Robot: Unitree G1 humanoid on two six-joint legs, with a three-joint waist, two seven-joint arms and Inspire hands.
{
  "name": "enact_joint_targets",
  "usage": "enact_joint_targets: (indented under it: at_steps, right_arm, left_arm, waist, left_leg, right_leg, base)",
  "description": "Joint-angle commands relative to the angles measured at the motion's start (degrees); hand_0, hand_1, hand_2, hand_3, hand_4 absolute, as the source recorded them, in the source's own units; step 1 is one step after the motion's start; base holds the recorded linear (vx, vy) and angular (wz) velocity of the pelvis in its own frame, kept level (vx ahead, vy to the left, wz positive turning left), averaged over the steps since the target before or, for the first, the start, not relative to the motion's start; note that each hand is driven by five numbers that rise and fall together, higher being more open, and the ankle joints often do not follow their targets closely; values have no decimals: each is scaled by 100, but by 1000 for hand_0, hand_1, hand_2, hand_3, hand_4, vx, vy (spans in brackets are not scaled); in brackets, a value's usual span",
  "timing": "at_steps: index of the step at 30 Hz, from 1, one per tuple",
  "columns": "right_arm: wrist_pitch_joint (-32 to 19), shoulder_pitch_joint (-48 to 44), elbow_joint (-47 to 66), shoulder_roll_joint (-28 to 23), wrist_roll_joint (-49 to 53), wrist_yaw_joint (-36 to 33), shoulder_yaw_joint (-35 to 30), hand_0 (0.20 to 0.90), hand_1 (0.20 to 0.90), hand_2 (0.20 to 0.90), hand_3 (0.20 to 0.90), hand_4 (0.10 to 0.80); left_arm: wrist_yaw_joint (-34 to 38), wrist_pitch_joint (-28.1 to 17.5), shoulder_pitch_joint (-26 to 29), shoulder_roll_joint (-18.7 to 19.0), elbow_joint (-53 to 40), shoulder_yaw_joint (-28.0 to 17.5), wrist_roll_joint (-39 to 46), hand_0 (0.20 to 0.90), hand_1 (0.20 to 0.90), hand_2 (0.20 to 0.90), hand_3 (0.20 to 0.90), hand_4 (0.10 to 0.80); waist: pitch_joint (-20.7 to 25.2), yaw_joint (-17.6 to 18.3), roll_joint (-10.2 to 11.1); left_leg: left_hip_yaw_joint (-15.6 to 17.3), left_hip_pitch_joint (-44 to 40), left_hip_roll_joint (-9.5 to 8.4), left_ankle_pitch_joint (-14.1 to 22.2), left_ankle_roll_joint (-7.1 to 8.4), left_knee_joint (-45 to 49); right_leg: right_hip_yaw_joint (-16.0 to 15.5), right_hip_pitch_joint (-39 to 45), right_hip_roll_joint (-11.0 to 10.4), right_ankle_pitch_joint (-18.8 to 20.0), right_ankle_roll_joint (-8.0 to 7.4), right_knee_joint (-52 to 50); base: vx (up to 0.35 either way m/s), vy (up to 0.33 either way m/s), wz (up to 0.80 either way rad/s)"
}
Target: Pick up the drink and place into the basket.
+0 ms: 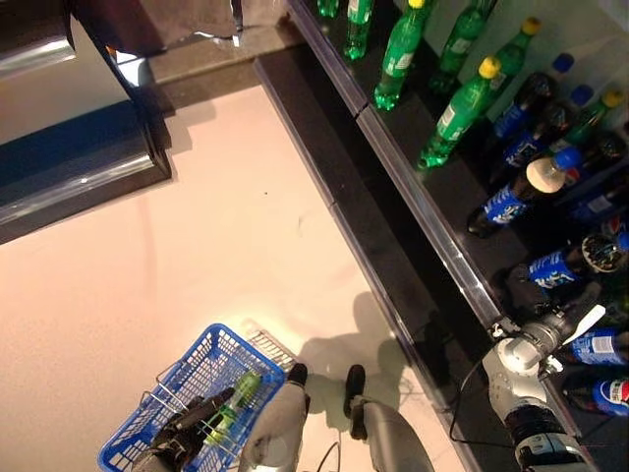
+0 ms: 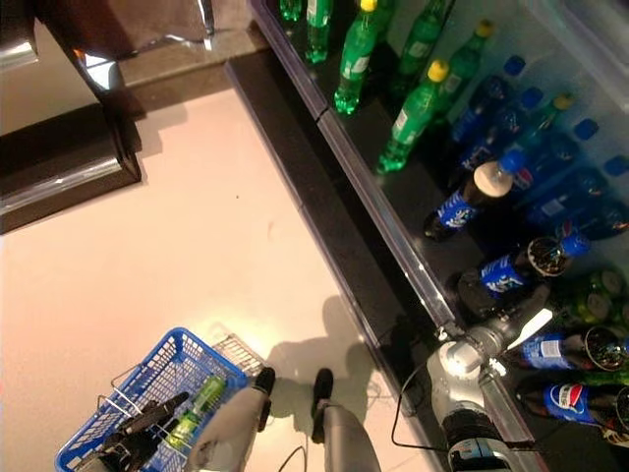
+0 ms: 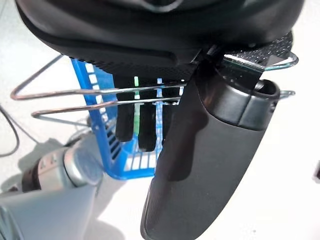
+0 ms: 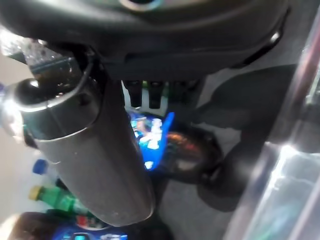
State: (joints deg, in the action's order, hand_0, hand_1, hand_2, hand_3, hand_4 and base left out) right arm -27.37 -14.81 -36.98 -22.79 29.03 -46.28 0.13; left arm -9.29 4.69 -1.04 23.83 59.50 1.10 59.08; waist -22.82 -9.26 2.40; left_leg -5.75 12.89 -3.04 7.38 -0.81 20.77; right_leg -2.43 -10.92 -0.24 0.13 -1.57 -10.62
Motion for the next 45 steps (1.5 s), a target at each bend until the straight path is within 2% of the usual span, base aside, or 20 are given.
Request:
enact_joint_targets:
  at_steps: [1, 13, 30, 32, 33, 36, 45]
  right_arm:
    - [-684, 81, 601, -553, -26, -16, -459, 900, 900, 900, 900, 800]
    - [-520, -15, 685, -578, 99, 143, -621, 900, 900, 900, 900, 800]
    - [-135, -277, 466, -761, 152, 300, -424, 900, 900, 900, 900, 800]
    - [-82, -303, 460, -785, 113, 313, -399, 665, 665, 665, 625, 525]
    - [-49, -327, 451, -807, 118, 321, -386, 502, 502, 502, 436, 336]
    - [9, -392, 428, -831, 60, 274, -345, 300, 300, 300, 200, 100]
    - [42, -477, 283, -955, 33, 313, -374, 300, 300, 300, 200, 100]
  left_arm:
    - [-120, -134, -541, 183, -416, -179, -240, 300, 300, 300, 200, 100]
    - [-84, -124, -589, 112, -342, -157, -312, 300, 300, 300, 200, 100]
    - [22, -73, -484, 109, -262, -32, -290, 300, 300, 300, 200, 100]
    - [19, -74, -490, 110, -255, -28, -296, 300, 300, 300, 200, 100]
    - [17, -70, -487, 117, -252, -23, -294, 300, 300, 300, 200, 100]
    - [27, -48, -467, 118, -247, -29, -306, 300, 300, 300, 200, 100]
    - [56, -12, -509, 111, -218, -30, -330, 300, 300, 300, 200, 100]
  waist:
    - [566, 18, -111]
    - [593, 13, -109]
    - [594, 9, -101]
    - [608, 4, -96]
    - [611, 2, -95]
    - [618, -5, -95]
    - [666, -23, -85]
  left_leg:
    - [-244, -426, -369, 221, -141, -675]
    - [-268, -604, -399, 190, -104, -825]
    - [-334, -686, -438, 76, -71, -1015]
    - [-340, -694, -444, 74, -66, -1021]
    - [-341, -699, -446, 71, -64, -1026]
    - [-348, -707, -453, 61, -62, -1040]
    - [-358, -754, -469, 51, -56, -1094]
  right_leg:
    - [-60, 60, 172, -587, -675, -328]
    - [-60, 196, 173, -565, -704, -214]
    - [-77, 214, 201, -526, -693, -135]
    - [-79, 224, 200, -527, -693, -125]
    - [-82, 229, 201, -525, -691, -121]
    - [-90, 232, 202, -520, -691, -115]
    - [-112, 260, 204, -520, -690, -88]
  base:
    - [66, 19, -2]
    - [18, 7, -2]
    - [7, -1, 0]
    - [35, -5, 0]
    - [0, 0, 0]
    - [0, 0, 0]
    - [20, 3, 0]
